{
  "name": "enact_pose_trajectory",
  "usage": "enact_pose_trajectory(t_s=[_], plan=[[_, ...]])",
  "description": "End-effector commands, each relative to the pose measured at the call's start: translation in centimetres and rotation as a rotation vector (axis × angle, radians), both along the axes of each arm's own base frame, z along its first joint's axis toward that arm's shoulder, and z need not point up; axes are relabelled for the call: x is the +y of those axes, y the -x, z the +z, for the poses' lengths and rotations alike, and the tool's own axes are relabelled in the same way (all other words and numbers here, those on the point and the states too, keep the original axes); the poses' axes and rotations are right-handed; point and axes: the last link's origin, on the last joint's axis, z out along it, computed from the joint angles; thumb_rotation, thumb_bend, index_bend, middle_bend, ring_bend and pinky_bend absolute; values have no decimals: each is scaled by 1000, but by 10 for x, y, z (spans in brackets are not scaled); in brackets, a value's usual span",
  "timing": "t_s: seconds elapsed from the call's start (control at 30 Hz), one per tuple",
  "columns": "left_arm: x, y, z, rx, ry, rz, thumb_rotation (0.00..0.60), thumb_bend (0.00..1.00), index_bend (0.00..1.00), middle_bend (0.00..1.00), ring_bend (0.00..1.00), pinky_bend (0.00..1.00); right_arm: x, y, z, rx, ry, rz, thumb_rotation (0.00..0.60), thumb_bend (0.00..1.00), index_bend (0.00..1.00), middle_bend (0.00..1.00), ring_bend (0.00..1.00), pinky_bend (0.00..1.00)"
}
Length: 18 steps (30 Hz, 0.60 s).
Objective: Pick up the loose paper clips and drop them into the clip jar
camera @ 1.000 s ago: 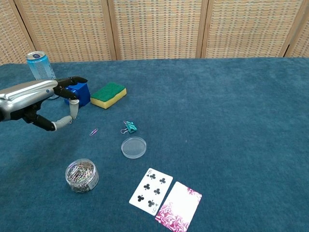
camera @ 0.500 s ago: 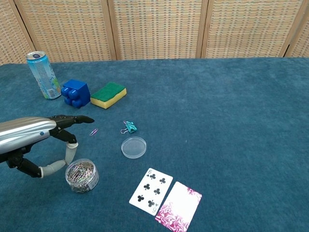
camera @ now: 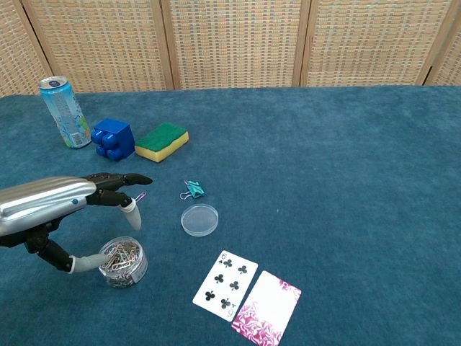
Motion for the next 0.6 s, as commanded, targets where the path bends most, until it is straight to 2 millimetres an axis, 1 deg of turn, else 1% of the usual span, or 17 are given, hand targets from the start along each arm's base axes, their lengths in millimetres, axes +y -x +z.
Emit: enact_pose_trajectory(t_s=[0.03, 0.17, 0.23, 0.3, 0.37, 0.5, 0.6], plan=[[0, -1, 2, -10, 0, -1, 600, 298, 321, 0, 0, 0, 0, 0, 0, 1, 0, 0, 600, 0, 0, 0, 0, 0], [2, -2, 6, -20, -12, 2, 600, 301, 323, 0, 0, 0, 0, 0, 0, 1, 0, 1, 600, 0, 0, 0, 0, 0], [5, -2, 10, -31, -28, 9, 600, 338, 325, 0, 0, 0, 0, 0, 0, 0, 0, 2, 600, 0, 0, 0, 0, 0], [10, -2, 13, -44, -44, 22, 600, 408, 332, 0, 0, 0, 0, 0, 0, 0, 1, 2, 600, 0, 0, 0, 0, 0], [19, -3, 17, -50, -74, 35, 600, 460, 340, 0, 0, 0, 0, 0, 0, 0, 1, 2, 600, 0, 0, 0, 0, 0], [39, -2, 18, -26, -108, 59, 600, 582, 385, 0, 0, 0, 0, -1, 0, 1, -1, 4, 600, 0, 0, 0, 0, 0], [58, -1, 12, 13, -115, 69, 600, 620, 398, 0, 0, 0, 1, -1, 0, 0, 0, 4, 600, 0, 0, 0, 0, 0]])
